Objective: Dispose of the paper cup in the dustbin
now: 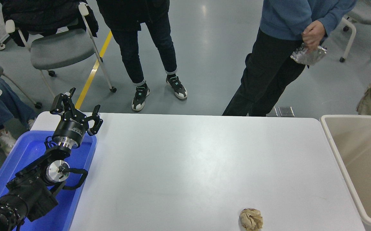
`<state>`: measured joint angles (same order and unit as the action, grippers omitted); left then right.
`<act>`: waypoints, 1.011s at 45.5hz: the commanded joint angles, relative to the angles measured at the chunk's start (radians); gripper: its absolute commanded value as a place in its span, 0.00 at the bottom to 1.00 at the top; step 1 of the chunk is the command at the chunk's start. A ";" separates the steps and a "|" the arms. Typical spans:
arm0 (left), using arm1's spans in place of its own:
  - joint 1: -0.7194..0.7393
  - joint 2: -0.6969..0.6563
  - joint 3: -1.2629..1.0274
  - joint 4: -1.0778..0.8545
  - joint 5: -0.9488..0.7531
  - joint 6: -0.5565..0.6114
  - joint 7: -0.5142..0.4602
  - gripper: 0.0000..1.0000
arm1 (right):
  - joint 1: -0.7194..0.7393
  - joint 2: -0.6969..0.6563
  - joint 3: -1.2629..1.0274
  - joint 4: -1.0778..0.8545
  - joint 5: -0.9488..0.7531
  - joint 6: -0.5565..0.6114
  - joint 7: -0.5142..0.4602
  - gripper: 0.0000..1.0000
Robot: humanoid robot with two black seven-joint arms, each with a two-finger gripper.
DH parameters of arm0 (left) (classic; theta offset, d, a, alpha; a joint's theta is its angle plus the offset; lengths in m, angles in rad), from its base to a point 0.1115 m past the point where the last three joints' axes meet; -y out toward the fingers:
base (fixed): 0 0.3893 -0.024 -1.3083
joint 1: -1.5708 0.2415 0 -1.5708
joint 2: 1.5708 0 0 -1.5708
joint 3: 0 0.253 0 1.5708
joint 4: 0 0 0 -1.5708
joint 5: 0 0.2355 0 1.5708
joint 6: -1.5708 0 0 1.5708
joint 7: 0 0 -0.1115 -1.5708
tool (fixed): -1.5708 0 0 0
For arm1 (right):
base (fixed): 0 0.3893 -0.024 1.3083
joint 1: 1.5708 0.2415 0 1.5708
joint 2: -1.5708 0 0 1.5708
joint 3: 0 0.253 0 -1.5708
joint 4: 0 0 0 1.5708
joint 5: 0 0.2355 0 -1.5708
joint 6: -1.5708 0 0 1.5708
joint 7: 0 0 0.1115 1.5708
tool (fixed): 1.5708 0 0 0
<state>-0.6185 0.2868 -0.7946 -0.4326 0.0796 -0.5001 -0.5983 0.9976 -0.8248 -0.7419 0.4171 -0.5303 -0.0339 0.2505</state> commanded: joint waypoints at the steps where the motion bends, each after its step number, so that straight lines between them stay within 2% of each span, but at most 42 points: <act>1: 0.000 0.000 0.000 0.000 0.000 0.000 0.000 1.00 | -0.181 0.102 0.085 -0.231 0.041 0.006 -0.005 0.00; 16: 0.000 0.000 0.000 0.000 0.000 0.000 0.000 1.00 | -0.247 0.230 0.177 -0.399 0.049 0.026 -0.034 0.00; 43: 0.000 0.000 0.000 0.000 0.000 0.000 0.000 1.00 | -0.261 0.265 0.199 -0.405 0.049 0.012 -0.065 0.00; 44: -0.001 0.000 0.000 0.000 0.000 0.000 0.000 1.00 | -0.261 0.266 0.199 -0.406 0.049 0.011 -0.065 0.11; 46: -0.001 0.000 0.000 0.000 0.000 0.000 0.000 1.00 | -0.261 0.273 0.200 -0.415 0.050 0.011 -0.065 0.44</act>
<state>-0.6185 0.2869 -0.7946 -0.4326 0.0798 -0.5001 -0.5982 0.7416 -0.5692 -0.5492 0.0192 -0.4826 -0.0163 0.1901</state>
